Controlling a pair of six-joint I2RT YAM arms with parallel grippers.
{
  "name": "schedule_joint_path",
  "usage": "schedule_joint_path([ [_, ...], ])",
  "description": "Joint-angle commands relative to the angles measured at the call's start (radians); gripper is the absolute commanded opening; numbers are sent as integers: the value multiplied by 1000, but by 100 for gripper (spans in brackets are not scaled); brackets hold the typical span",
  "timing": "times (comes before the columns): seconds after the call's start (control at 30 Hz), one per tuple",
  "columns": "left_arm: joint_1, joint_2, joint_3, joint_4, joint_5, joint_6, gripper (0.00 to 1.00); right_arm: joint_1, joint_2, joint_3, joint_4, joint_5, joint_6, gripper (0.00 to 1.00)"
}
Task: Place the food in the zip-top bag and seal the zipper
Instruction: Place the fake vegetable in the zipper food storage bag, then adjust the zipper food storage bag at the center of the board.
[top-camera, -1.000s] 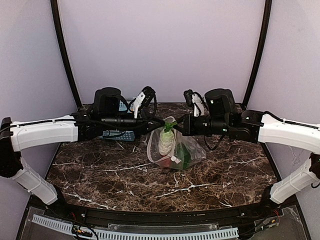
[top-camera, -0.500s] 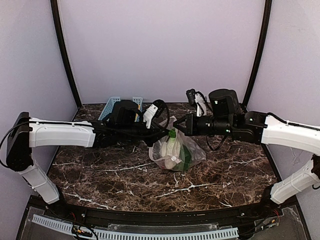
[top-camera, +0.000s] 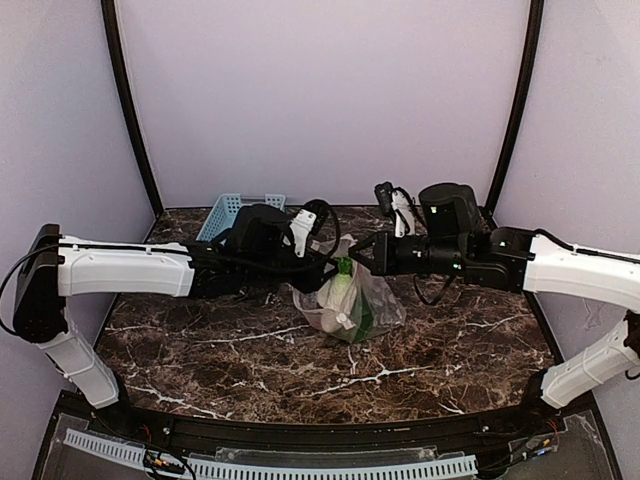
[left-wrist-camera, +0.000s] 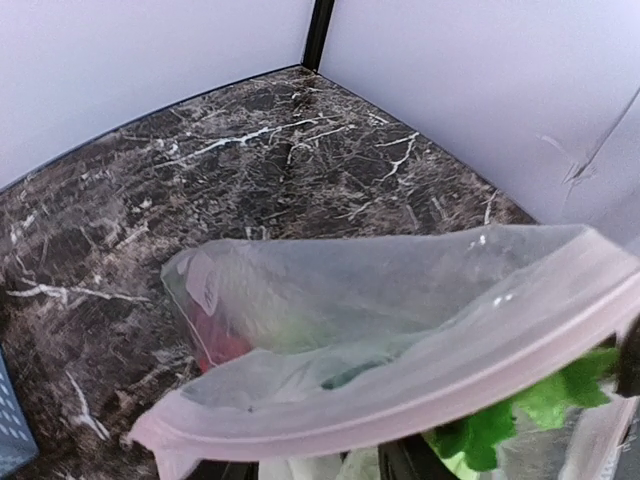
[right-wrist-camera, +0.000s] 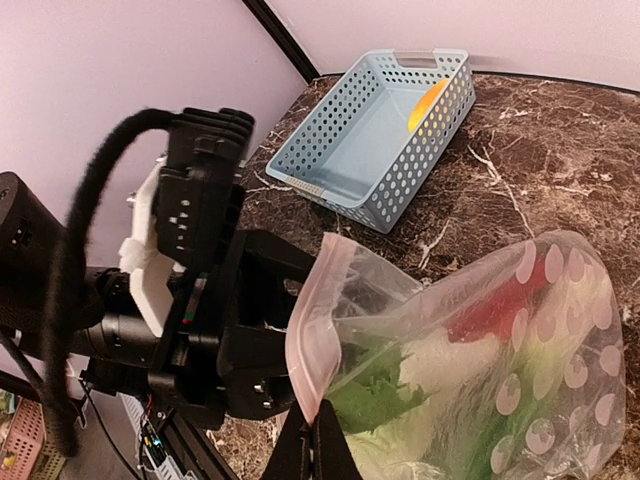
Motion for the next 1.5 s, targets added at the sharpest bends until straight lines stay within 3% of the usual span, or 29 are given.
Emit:
schedule_joint_path([
  [0.0, -1, -117, -4, -41, 83, -51, 46, 3, -47, -14, 57, 52, -1, 0],
  [0.2, -2, -234, -80, -79, 212, -119, 58, -2, -60, -17, 54, 73, -11, 0],
  [0.43, -2, -382, -236, -103, 157, -323, 64, -5, -59, -14, 53, 77, -15, 0],
  [0.6, -2, -392, -409, 66, 206, -524, 69, -8, -53, -9, 53, 74, -20, 0],
  [0.8, -2, -324, -474, 176, 238, -605, 70, -9, -52, -7, 54, 65, -20, 0],
  [1.03, -2, -239, -408, 227, 291, -606, 54, -8, -55, -12, 52, 66, -19, 0],
  [1.1, -1, -221, -401, 248, 300, -607, 41, -9, -56, -14, 52, 66, -21, 0],
  [1.13, -2, -213, -397, 253, 303, -605, 28, -10, -55, -13, 48, 67, -25, 0],
  [1.2, 0, -212, -368, 245, 305, -584, 14, -11, -57, 0, 32, 80, -40, 0],
  [1.27, 0, -220, -312, 209, 301, -541, 4, -15, -59, 28, -7, 112, -72, 0],
  [1.47, 0, -234, -39, 24, 306, -396, 1, -46, -51, 160, -182, 252, -164, 0],
])
